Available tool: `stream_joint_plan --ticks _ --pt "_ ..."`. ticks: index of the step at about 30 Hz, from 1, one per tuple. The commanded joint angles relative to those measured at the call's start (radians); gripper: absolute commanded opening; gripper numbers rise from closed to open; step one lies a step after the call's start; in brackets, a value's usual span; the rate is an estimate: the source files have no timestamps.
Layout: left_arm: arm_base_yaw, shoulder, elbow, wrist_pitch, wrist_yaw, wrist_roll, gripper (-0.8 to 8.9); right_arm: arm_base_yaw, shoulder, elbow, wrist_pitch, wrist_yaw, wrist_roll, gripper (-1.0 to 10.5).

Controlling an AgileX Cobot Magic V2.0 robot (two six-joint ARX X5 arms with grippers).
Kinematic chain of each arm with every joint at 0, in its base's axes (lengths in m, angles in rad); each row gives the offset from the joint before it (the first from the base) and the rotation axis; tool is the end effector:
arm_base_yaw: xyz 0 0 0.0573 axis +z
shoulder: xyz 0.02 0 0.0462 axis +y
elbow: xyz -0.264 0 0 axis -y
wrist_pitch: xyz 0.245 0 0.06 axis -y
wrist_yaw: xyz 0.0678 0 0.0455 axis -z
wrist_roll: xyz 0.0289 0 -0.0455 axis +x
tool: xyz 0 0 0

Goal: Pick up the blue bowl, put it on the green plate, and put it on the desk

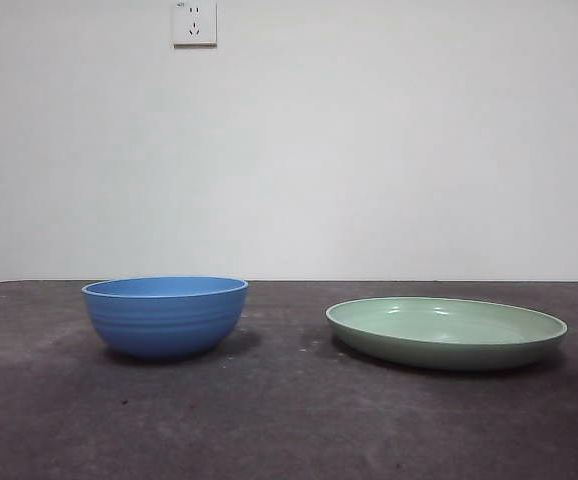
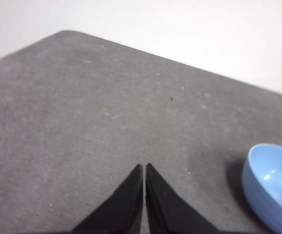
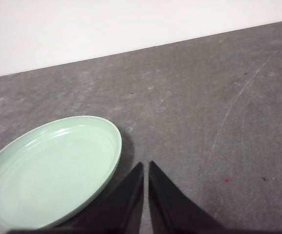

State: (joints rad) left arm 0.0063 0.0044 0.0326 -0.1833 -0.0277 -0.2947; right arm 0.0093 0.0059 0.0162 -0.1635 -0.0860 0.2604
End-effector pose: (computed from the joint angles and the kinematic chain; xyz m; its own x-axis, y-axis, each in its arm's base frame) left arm 0.0947 0.0014 0.1566 0.9874 0.0339 -0.1544 -0.0771 0.9561 -0.2829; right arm 0.0958 0.0034 0.1528 0.9838 0.0950 -0.1520 -0.0517 0.9623 0.2671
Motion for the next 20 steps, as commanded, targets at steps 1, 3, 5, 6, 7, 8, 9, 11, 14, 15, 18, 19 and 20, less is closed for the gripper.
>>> stream_joint_plan --ticks 1,3,5,6,7,8,9,11,14,15,18,19,20 --pt "0.002 -0.001 -0.020 -0.005 0.004 -0.075 0.09 0.000 -0.002 -0.002 0.006 -0.029 0.050 0.1" --pt "0.002 -0.001 -0.013 -0.008 0.007 -0.118 0.09 0.000 -0.002 -0.001 0.011 -0.056 0.063 0.1" --pt "0.002 -0.001 0.002 -0.016 0.010 -0.175 0.09 0.000 -0.002 0.006 0.010 -0.055 0.095 0.1" --pt "0.002 -0.001 0.012 -0.018 0.010 -0.197 0.09 0.000 -0.002 0.012 0.008 -0.055 0.107 0.1" --pt "0.002 -0.001 0.021 -0.019 0.010 -0.206 0.09 0.000 -0.002 0.022 0.007 -0.051 0.111 0.1" --pt "0.002 -0.001 0.034 -0.023 0.016 -0.209 0.09 0.000 -0.002 0.034 0.006 -0.047 0.111 0.1" --pt "0.002 -0.001 0.046 -0.028 0.031 -0.208 0.09 0.000 -0.002 0.049 0.005 -0.044 0.110 0.1" --pt "0.002 0.004 0.074 -0.041 0.062 -0.208 0.10 -0.001 -0.002 0.075 0.005 -0.043 0.110 0.1" --pt "0.002 0.021 0.127 -0.058 0.088 -0.208 0.10 0.000 0.000 0.123 0.003 -0.043 0.110 0.1" --pt "0.002 0.031 0.149 -0.064 0.089 -0.208 0.10 -0.001 0.003 0.141 0.003 -0.043 0.109 0.1" --pt "0.002 0.066 0.217 -0.082 0.092 -0.192 0.10 0.000 0.026 0.201 -0.011 -0.044 0.095 0.1" --pt "0.002 0.079 0.242 -0.094 0.098 -0.180 0.10 0.000 0.038 0.221 -0.019 -0.044 0.090 0.1" --pt "0.002 0.101 0.275 -0.108 0.114 -0.161 0.10 0.000 0.056 0.248 -0.031 -0.045 0.080 0.1"
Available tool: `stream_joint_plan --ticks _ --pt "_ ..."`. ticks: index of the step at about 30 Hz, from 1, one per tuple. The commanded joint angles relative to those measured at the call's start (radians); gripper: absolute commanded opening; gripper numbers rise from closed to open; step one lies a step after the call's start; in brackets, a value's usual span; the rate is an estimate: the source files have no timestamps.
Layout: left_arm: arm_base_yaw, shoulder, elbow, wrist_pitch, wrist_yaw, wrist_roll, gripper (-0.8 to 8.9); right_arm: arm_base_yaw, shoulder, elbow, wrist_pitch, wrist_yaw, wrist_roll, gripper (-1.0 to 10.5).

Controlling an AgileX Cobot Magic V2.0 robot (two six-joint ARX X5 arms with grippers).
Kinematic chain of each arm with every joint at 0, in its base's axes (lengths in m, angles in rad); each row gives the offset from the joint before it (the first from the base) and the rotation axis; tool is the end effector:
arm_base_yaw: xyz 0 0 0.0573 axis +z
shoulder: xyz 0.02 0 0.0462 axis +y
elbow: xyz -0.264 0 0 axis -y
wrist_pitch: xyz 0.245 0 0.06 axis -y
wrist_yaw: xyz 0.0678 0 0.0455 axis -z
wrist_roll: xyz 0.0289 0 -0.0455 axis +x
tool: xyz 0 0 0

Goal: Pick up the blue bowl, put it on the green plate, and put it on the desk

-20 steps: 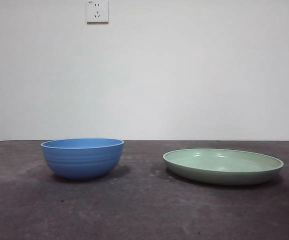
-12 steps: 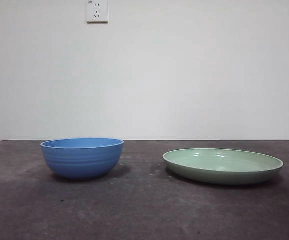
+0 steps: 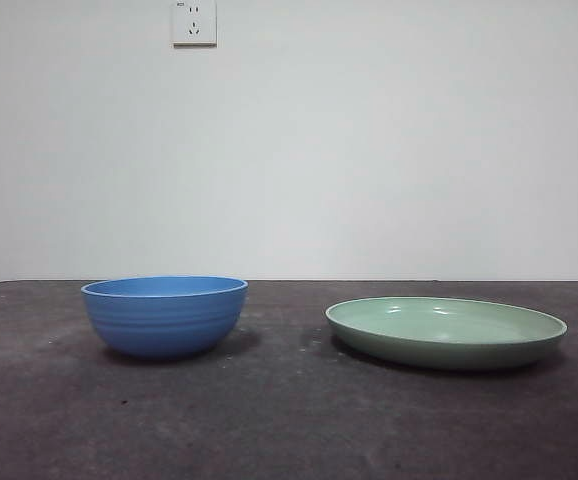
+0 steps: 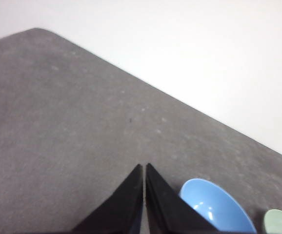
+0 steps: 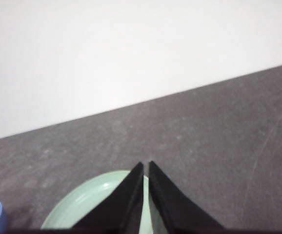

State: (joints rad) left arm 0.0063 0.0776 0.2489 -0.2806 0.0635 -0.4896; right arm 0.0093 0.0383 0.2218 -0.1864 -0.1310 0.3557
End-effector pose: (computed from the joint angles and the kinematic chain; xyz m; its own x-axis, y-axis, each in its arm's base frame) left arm 0.0841 -0.0013 0.2143 0.9924 -0.0572 -0.1089 -0.0012 0.8808 -0.4736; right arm 0.0825 0.0045 0.2170 0.9902 0.1398 -0.0029 -0.1301 0.9282 0.3486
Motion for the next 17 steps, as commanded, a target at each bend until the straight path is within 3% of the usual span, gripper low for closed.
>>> stream_joint_plan --ticks 1,8,12,17 --pt "0.002 0.044 0.084 -0.021 0.036 0.050 0.10 0.000 0.039 0.064 -0.019 0.000 -0.025 0.1" --pt "0.002 0.233 0.288 -0.174 0.149 0.199 0.09 0.000 0.209 0.251 -0.143 -0.075 -0.111 0.1" --pt "0.002 0.361 0.393 -0.262 0.258 0.309 0.09 0.000 0.344 0.374 -0.253 -0.187 -0.171 0.1" --pt "-0.005 0.495 0.486 -0.334 0.417 0.386 0.09 0.000 0.499 0.511 -0.399 -0.329 -0.259 0.1"
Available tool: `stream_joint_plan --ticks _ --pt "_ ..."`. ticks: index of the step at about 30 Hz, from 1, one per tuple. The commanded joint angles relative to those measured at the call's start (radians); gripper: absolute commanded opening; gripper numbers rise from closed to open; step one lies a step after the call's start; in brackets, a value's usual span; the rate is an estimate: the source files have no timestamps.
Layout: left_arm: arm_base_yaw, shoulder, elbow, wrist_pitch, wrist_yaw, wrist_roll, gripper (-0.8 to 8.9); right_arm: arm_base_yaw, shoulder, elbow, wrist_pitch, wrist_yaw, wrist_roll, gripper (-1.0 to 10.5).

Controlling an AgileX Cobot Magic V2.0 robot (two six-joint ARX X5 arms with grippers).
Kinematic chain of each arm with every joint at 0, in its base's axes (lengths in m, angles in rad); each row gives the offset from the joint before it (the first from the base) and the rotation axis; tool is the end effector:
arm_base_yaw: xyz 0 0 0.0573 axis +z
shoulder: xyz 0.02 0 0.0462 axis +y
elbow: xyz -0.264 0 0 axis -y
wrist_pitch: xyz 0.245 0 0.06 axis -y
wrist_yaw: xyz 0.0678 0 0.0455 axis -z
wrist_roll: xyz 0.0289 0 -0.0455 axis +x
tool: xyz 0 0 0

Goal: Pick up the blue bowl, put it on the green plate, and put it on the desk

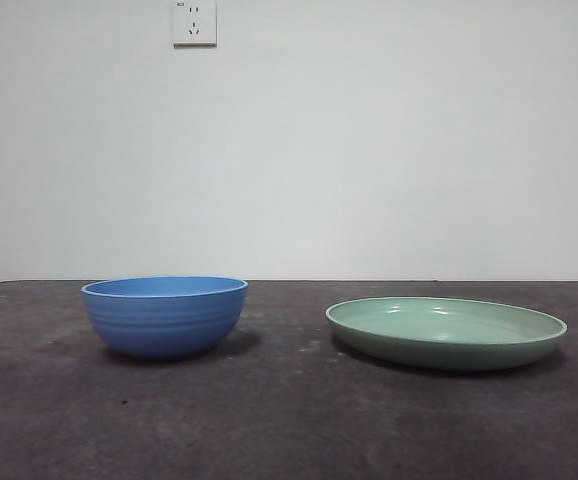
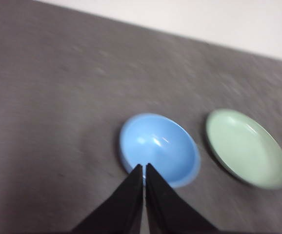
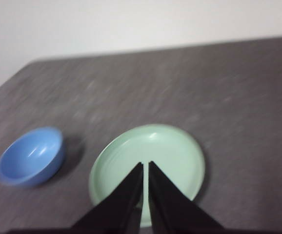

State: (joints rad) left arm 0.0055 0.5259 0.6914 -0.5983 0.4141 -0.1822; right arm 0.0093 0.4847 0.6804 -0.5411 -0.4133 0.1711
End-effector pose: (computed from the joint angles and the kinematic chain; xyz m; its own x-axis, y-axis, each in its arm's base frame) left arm 0.1091 -0.0110 0.2960 0.8333 -0.3978 -0.3840 0.2783 0.9019 -0.3305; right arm 0.1037 0.0126 0.3011 0.8579 0.4096 -0.3101 -0.3231 0.8995 0.2942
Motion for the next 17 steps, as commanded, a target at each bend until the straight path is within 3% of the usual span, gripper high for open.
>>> stream_joint_plan --ticks 1,8,17 --pt "-0.007 0.073 0.061 -0.034 0.096 0.094 0.09 0.001 0.085 0.080 -0.079 -0.072 -0.097 0.1" --pt "-0.071 0.203 0.158 -0.160 0.201 0.176 0.09 0.021 0.253 0.207 -0.291 -0.164 -0.224 0.1" --pt "-0.162 0.239 0.185 -0.248 0.208 0.219 0.09 0.103 0.304 0.218 -0.400 -0.163 -0.270 0.1"
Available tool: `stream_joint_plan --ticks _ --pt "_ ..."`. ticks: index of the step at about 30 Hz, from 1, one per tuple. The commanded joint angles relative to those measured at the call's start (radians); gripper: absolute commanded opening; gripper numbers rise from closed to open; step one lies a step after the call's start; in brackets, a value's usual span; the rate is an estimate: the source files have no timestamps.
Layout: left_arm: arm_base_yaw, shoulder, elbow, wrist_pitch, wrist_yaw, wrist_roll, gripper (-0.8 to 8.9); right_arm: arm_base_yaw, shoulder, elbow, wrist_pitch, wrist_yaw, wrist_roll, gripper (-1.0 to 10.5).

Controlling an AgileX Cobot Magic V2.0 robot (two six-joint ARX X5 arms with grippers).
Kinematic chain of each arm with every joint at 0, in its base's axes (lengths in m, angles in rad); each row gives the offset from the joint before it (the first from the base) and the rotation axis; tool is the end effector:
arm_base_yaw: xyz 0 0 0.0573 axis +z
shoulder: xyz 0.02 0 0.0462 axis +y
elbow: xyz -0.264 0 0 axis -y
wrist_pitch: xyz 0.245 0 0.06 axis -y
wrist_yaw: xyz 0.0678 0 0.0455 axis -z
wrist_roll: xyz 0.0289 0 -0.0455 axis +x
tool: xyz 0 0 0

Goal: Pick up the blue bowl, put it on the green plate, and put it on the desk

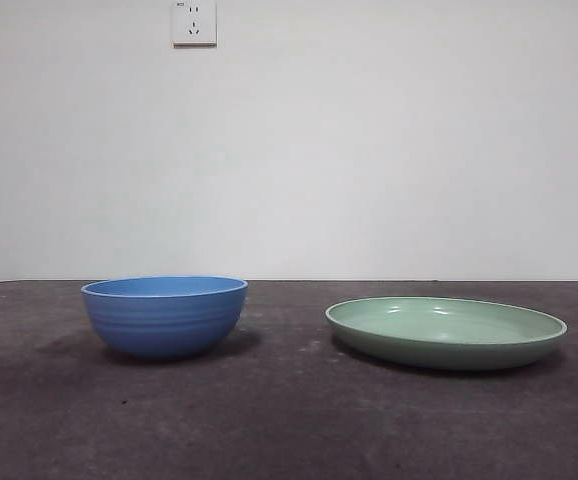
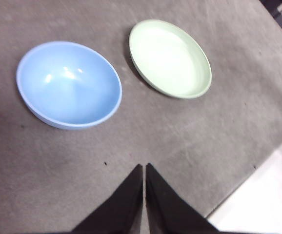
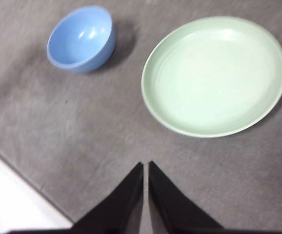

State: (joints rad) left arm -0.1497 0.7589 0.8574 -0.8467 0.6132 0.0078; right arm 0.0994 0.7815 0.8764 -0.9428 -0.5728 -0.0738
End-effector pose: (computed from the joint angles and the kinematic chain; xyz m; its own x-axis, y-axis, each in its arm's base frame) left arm 0.1294 -0.0363 0.3068 0.5069 -0.6584 -0.5564 0.5443 0.7449 -0.3858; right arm 0.1295 0.0287 0.3033 0.4994 0.5945 -0.6302 -0.4940 0.7930 0.3565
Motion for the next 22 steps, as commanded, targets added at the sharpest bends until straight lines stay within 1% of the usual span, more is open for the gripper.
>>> stream_joint_plan --ticks 1,5,7,9,10,11,12,14,22 --pt "-0.009 0.006 0.019 0.000 0.008 0.030 0.09 0.019 0.008 0.022 0.001 -0.003 -0.025 0.1" --pt "-0.009 0.006 0.019 0.001 0.008 0.029 0.10 0.030 0.008 0.022 0.005 -0.003 -0.023 0.1" --pt "-0.009 0.006 0.019 0.001 0.008 0.029 0.42 0.030 0.008 0.022 0.005 -0.003 -0.016 0.1" --pt "-0.009 0.006 0.019 0.001 0.008 0.029 1.42 0.030 0.008 0.022 0.007 -0.003 -0.013 0.4" --pt "-0.009 0.006 0.019 0.001 0.008 0.029 2.08 0.030 0.008 0.022 0.007 -0.003 -0.013 0.9" --pt "-0.009 0.006 0.019 0.001 0.008 0.029 2.95 0.030 0.008 0.022 0.007 -0.003 -0.012 1.8" --pt "-0.009 0.006 0.019 0.002 0.008 0.029 3.55 0.030 0.008 0.022 0.007 -0.003 -0.012 2.4" --pt "-0.009 0.006 0.019 0.002 0.008 0.029 4.10 0.030 0.008 0.022 0.007 -0.003 -0.011 3.4" --pt "-0.009 0.008 0.019 0.002 0.002 0.025 4.12 0.030 0.008 0.022 0.007 -0.003 -0.011 3.5"
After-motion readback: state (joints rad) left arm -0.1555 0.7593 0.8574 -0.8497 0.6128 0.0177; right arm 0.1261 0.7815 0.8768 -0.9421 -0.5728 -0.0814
